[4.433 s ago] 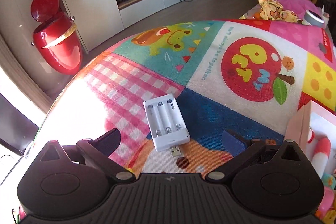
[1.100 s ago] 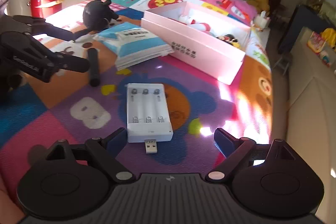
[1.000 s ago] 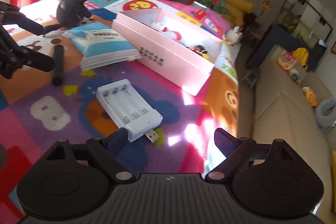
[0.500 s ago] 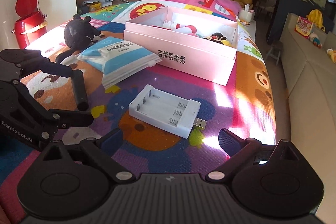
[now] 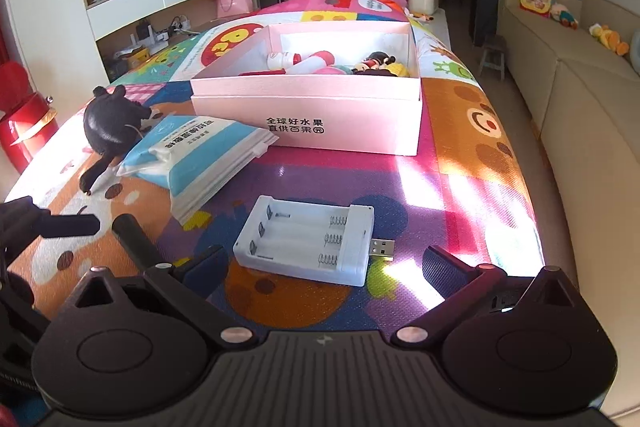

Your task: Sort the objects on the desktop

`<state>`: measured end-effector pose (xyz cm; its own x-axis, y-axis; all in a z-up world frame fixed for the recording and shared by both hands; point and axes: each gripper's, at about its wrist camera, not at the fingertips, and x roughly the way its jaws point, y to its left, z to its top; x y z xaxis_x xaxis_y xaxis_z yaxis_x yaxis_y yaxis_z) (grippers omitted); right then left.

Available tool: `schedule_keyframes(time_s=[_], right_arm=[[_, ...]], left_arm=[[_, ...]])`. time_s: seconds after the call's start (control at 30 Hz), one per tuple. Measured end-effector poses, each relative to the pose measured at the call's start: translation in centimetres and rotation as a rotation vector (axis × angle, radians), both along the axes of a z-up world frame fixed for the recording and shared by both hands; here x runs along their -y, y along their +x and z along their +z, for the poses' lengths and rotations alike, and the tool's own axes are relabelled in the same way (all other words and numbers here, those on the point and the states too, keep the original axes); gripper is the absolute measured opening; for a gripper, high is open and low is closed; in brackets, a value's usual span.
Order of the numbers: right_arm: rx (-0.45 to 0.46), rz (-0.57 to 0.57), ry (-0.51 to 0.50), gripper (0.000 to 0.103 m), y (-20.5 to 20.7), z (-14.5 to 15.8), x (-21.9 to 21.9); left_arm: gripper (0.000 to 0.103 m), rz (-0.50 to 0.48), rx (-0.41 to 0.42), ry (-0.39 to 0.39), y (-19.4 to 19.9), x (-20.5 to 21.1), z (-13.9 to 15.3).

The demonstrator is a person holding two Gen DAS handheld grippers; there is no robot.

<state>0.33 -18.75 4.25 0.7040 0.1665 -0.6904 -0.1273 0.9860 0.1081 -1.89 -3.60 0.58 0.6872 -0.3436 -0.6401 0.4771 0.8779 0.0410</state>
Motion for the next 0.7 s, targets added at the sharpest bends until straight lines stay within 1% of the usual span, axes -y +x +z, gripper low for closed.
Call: schedule_keyframes(time_s=[0.07,0.13,0.27,0.37,0.4,0.43,0.47,0.57,0.7], right_arm=[[-0.040,-0.030,0.030,0.103,0.9,-0.4,-0.1],[-0.036,-0.047,0.028,0.103,1.3,-0.5,-0.5],[-0.049,-0.024,0.041,0.103,1.7,-0.5,-2.0],[-0.030,-0.021,-0.014,0.103,1.8,-0.8,-3.4],[-0.024,-0.020,-0.034,0.101,1.8,-0.9,-3.7],[-0.014,-0.019,-0.048,0.093,1.7,-1.0,-3.8],[-0.002,-0.016,-0.062,0.091,1.6,-0.9,-3.9],[-0.004,0.010,-0.052,0.091,1.3,-0.7,-3.1],[0.013,0.011,-0.084,0.091,0.0,-0.9,-1.8]], left_arm=[[0.103,0.005,0.001,-0.011,0.0,-0.2,0.0],[0.103,0.009,-0.004,-0.021,0.1,-0.4,0.0],[0.103,0.018,-0.002,-0.027,0.1,-0.5,0.0],[0.103,0.030,0.001,-0.025,0.0,-0.5,0.1],[0.103,0.035,0.002,-0.024,0.0,-0.5,0.1],[0.103,0.039,0.002,-0.023,0.0,-0.5,0.1],[0.103,0.043,0.003,-0.022,0.0,-0.5,0.1],[0.103,0.059,0.009,-0.005,0.1,-0.3,0.1],[0.103,0.062,0.021,0.014,0.5,0.6,0.3]])
